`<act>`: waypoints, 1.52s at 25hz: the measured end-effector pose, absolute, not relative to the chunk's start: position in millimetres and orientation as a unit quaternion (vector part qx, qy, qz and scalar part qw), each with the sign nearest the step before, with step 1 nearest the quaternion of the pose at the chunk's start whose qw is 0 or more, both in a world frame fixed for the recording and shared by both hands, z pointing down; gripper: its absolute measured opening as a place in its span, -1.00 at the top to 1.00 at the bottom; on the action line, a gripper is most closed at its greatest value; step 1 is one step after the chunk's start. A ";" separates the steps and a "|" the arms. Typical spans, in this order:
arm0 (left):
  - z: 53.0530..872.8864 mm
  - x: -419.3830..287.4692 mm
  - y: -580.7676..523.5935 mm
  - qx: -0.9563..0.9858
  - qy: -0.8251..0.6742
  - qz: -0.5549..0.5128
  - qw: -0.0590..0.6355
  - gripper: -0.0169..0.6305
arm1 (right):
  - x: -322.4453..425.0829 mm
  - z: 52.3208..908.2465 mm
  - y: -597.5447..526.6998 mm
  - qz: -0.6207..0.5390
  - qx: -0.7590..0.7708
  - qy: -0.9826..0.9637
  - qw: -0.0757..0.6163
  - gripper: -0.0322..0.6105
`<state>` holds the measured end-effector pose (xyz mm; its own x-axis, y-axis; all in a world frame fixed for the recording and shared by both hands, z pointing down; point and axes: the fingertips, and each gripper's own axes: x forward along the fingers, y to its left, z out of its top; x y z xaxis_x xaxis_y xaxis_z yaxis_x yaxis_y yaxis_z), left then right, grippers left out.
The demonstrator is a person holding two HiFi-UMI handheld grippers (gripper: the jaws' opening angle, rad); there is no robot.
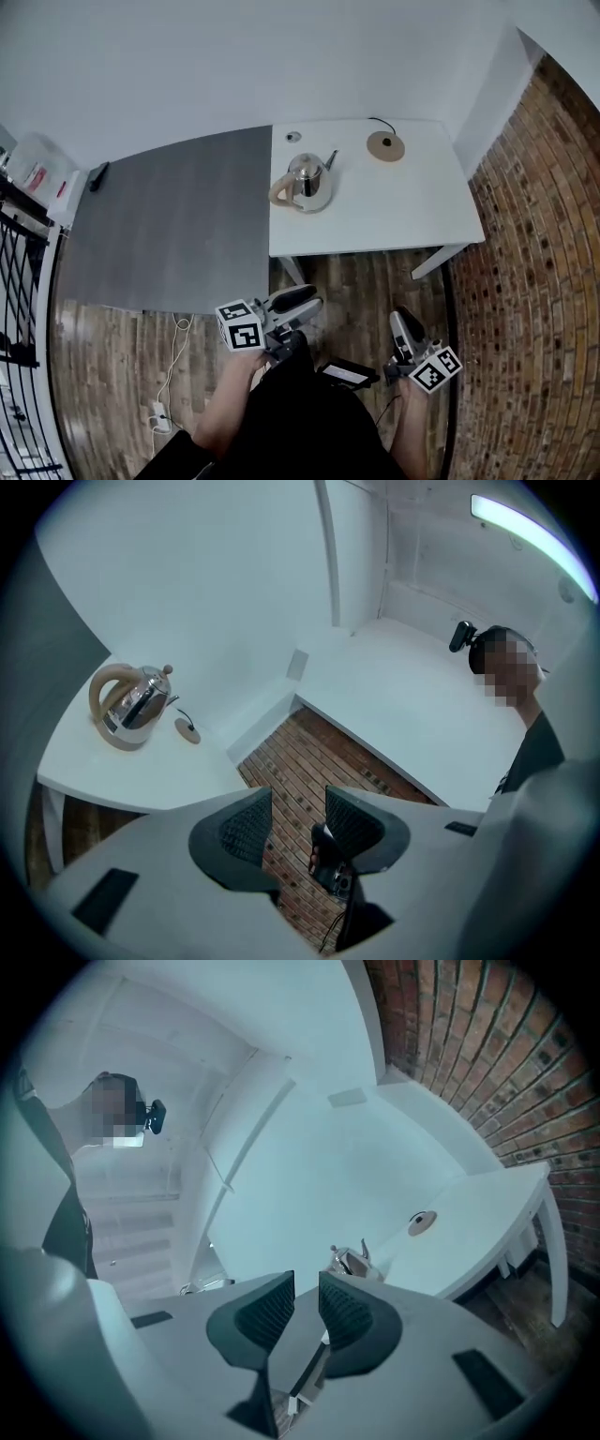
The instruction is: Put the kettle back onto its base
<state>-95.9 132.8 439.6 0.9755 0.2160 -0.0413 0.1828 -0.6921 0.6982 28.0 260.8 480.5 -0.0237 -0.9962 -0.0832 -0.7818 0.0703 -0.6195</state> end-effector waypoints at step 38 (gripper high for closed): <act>574.1 -6.2 -169.8 0.966 -0.071 0.113 0.220 0.07 | 78.6 489.3 0.6 -0.272 -0.542 0.785 0.125 0.69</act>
<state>-6.2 -169.8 574.1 0.9643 -0.0866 0.2503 -0.1864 -0.8932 0.4093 78.6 0.6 489.3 -0.3815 -0.9192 0.0979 -0.7827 0.2649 -0.5632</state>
